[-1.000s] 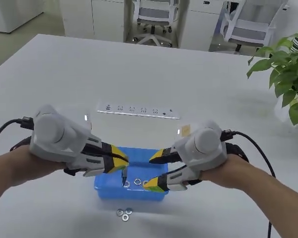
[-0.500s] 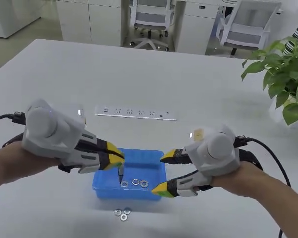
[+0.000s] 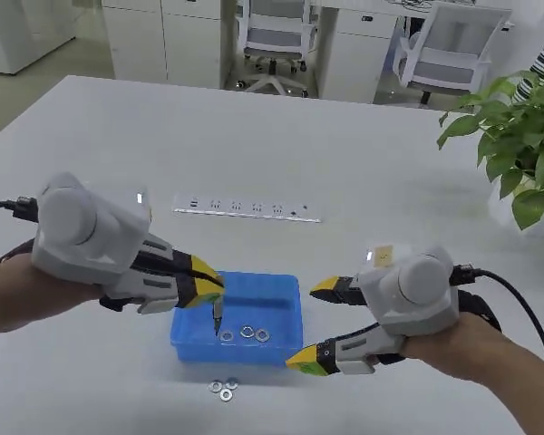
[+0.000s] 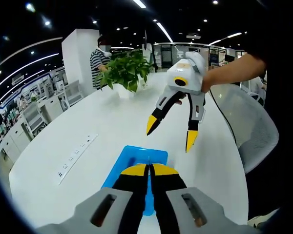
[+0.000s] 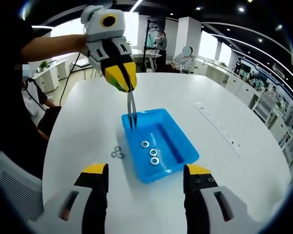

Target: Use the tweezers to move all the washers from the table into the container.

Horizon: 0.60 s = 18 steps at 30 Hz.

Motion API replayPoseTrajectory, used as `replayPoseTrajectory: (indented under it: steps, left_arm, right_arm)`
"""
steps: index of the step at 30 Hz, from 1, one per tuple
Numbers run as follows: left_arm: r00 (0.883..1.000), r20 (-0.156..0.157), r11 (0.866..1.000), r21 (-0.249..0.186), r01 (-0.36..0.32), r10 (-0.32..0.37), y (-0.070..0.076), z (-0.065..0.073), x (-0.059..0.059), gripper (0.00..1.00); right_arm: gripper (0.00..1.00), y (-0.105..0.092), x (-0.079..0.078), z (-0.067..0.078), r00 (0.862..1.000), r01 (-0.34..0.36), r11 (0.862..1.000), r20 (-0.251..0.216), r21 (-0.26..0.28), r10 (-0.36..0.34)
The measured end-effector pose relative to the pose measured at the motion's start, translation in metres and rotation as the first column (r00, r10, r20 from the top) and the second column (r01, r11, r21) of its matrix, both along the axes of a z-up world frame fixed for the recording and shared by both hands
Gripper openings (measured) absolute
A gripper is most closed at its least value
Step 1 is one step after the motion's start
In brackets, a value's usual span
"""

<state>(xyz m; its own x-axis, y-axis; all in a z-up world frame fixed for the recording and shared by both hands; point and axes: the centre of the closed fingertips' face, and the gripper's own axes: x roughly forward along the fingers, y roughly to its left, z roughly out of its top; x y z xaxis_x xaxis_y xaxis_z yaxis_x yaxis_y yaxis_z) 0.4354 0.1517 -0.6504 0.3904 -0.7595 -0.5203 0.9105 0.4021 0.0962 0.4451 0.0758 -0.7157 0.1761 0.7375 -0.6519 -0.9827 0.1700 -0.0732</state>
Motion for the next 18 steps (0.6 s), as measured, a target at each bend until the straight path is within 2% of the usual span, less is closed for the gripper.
replayPoseTrajectory:
  steps: [18]
  left_arm:
    - [1.000,0.003,1.000,0.003,0.028,-0.028,-0.003,0.006,-0.019,0.06]
  right_arm:
    - [0.82,-0.002,-0.016,0.000,0.999,0.042,0.998,-0.019,0.055,-0.041]
